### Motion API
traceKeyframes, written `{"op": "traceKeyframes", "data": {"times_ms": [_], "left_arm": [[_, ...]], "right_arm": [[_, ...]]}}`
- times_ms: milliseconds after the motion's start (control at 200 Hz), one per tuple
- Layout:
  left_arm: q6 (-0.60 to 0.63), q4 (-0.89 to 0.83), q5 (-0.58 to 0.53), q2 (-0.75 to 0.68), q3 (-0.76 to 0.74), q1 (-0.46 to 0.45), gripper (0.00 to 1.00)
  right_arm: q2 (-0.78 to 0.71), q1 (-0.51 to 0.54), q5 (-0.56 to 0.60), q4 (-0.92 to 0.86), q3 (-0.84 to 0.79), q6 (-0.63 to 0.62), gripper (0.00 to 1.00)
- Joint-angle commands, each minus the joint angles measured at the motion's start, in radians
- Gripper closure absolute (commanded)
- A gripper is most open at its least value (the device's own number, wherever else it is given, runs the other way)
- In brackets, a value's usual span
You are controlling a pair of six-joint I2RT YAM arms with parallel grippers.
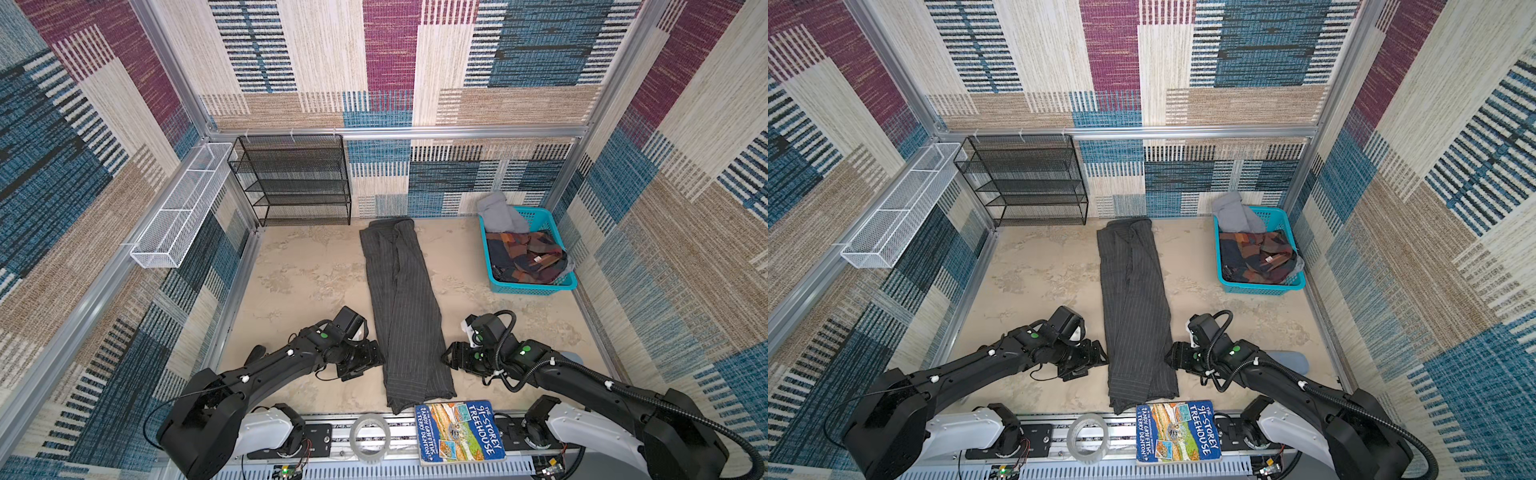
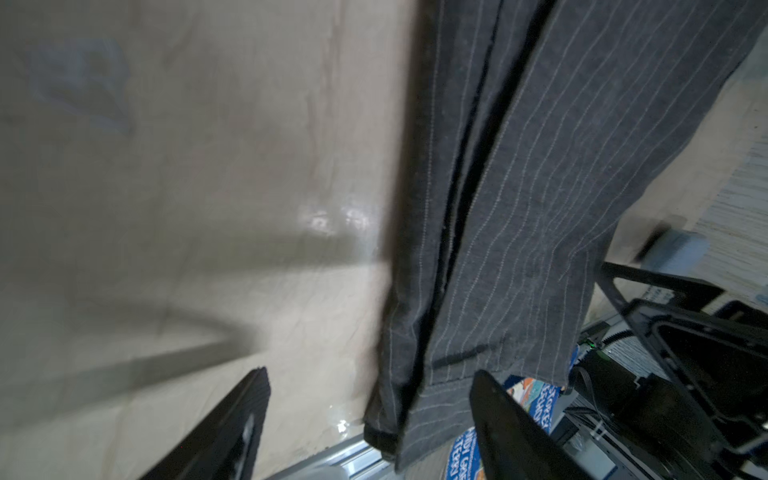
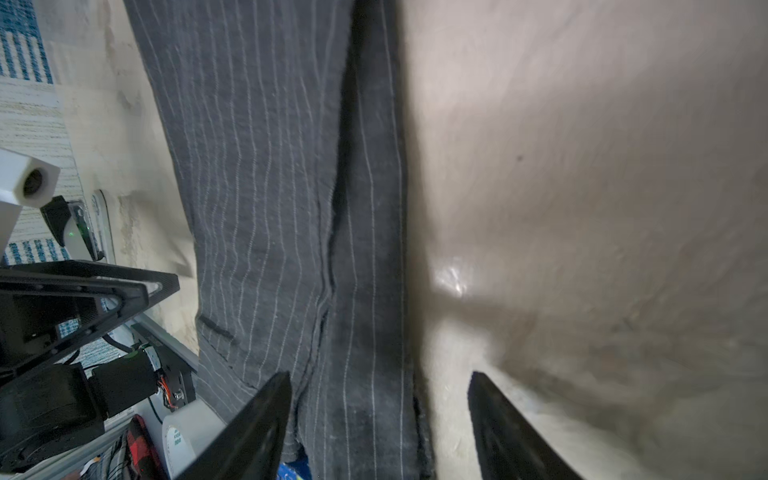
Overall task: Fold and stack the long sleeve shirts
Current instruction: 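Move both grippers to the shirt's end nearest the robot and grasp it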
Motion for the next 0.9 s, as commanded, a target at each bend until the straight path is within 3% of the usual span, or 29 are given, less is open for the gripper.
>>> {"op": "traceKeyframes", "data": {"times_ms": [0,391,896], "left_arm": [[-0.058,0.119,0.051,0.023,-0.016,-0.017,0.20],[-0.079,0.149,0.141,0.062,-0.081,-0.066,0.25],[-0.118,0.287,0.182,0.123,-0.109,-0.128,0.46]], "right_arm": [[-0.012,0.006,-0.051,0.067,-0.038,0.058,0.29],[-0.012,0.037,-0.103,0.153,-0.113,0.128,0.32],[0.009,0.077,-0.131,0.208,-0.125,0.184,0.42]]}}
